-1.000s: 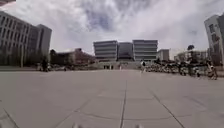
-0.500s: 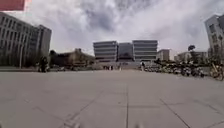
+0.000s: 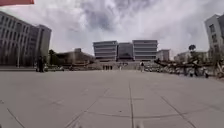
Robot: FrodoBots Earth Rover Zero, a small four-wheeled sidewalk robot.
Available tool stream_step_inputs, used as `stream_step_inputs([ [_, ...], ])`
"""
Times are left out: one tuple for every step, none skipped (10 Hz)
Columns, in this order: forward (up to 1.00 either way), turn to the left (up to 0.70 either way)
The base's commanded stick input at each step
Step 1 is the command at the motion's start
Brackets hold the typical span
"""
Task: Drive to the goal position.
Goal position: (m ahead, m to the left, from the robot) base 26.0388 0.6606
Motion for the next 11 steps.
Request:
stream_step_inputs([
  [0.70, 0.00],
  [0.70, 0.00],
  [0.70, 0.00],
  [0.70, 0.00],
  [0.70, 0.00],
  [0.70, 0.00],
  [0.70, 0.00],
  [0.70, 0.00],
  [0.70, 0.00],
  [0.70, 0.00],
  [0.70, 0.00],
])
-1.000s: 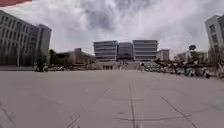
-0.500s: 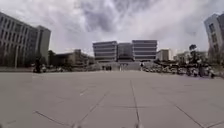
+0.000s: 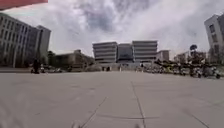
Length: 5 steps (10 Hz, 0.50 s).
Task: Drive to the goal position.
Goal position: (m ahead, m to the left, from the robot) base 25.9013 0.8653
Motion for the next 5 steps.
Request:
stream_step_inputs([
  [0.70, 0.00],
  [0.70, 0.00],
  [0.66, 0.00],
  [0.61, 0.00],
  [0.56, 0.00],
])
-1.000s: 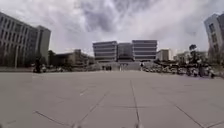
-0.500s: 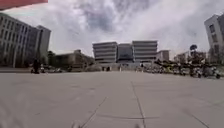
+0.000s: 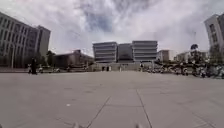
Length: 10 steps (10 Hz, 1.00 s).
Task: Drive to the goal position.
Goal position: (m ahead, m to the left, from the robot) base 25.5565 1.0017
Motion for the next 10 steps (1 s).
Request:
stream_step_inputs([
  [0.54, 0.00],
  [0.56, 0.00],
  [0.60, 0.00],
  [0.67, 0.00],
  [0.70, 0.00],
  [0.70, 0.00],
  [0.70, 0.00],
  [0.70, 0.00],
  [0.70, 0.00],
  [0.70, 0.00],
])
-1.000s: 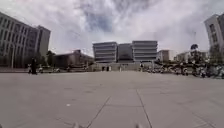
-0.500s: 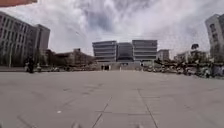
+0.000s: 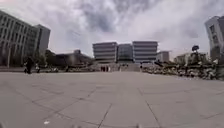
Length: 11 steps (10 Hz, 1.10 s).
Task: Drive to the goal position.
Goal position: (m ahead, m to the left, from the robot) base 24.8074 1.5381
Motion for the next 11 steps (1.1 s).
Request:
stream_step_inputs([
  [0.70, 0.00],
  [0.70, 0.00],
  [0.70, 0.00],
  [0.70, 0.00],
  [0.70, 0.00],
  [0.70, 0.00],
  [0.70, 0.00],
  [0.70, 0.00],
  [0.70, 0.00],
  [0.70, 0.00],
  [0.70, 0.00],
])
